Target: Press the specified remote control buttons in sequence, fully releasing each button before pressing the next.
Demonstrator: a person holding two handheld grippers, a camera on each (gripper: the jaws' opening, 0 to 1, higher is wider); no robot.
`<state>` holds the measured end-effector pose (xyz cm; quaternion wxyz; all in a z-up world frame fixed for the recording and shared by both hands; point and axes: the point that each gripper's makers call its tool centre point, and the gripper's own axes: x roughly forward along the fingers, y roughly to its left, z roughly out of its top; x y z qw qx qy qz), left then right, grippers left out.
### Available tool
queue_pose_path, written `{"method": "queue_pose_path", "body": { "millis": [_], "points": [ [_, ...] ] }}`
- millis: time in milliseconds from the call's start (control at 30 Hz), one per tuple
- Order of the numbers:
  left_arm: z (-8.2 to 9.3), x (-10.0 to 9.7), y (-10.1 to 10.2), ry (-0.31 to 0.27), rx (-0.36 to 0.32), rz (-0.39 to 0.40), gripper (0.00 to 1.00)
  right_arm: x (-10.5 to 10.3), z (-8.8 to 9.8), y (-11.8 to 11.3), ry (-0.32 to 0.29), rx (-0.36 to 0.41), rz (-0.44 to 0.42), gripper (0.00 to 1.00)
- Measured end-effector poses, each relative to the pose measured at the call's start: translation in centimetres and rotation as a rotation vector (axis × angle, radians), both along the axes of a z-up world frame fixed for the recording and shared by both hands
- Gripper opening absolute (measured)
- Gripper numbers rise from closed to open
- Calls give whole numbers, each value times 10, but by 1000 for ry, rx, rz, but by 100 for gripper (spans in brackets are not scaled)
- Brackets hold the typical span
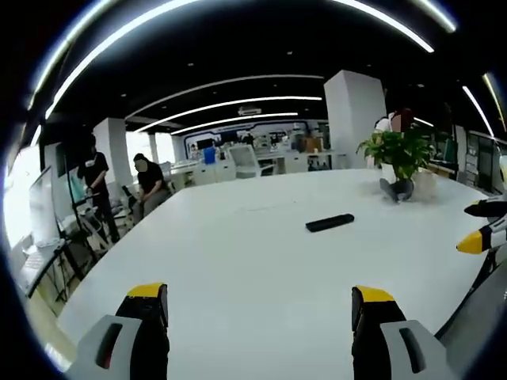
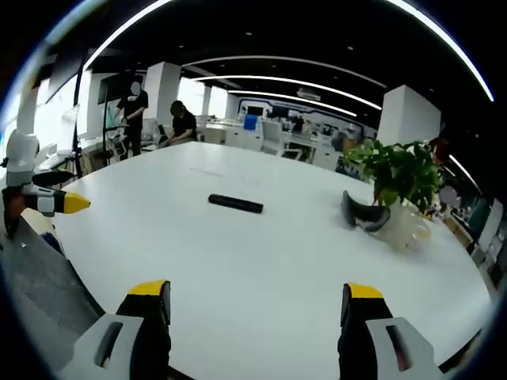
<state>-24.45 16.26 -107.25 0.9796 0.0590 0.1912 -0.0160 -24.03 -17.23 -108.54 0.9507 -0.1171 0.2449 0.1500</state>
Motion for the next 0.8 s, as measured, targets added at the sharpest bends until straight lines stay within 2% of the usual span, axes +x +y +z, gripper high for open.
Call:
{"method": "queue_pose_path", "body": {
  "millis": [800],
  "points": [
    [-3,-1,1,15,21,1,100,-1,-2,0,12,-10,3,87]
  ]
}}
